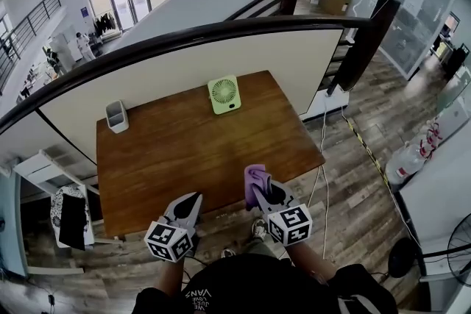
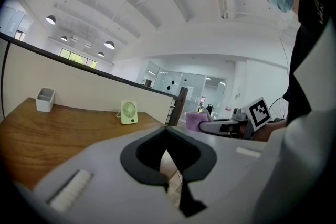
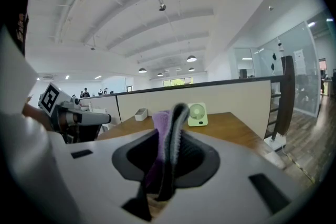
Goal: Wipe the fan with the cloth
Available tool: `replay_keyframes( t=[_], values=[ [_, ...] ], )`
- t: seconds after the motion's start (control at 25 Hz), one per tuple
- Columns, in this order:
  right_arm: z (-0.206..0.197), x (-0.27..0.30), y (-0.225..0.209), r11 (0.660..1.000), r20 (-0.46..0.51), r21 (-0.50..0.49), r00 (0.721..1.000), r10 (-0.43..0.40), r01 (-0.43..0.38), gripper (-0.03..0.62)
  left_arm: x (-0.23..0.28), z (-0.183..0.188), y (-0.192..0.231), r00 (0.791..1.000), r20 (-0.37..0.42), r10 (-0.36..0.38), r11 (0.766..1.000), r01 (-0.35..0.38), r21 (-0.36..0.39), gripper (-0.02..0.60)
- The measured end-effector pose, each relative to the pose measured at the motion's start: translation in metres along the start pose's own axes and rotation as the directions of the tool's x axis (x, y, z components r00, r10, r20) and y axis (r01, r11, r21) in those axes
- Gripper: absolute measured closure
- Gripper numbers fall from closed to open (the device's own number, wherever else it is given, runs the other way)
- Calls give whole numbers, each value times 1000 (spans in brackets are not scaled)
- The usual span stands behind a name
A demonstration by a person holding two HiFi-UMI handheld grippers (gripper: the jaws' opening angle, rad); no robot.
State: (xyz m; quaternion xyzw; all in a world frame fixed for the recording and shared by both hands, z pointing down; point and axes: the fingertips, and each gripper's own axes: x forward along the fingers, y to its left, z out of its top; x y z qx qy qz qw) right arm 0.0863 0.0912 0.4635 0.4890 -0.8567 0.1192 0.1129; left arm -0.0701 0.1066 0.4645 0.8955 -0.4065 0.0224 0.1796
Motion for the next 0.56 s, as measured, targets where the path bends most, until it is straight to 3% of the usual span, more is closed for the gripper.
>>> replay_keyframes(
  t=[0.56],
  values=[
    [1,-7,-4,1000,8,10,1000,-19,19,500,6,0,-7,1000,3,-24,1000,24,-1,571]
  ],
)
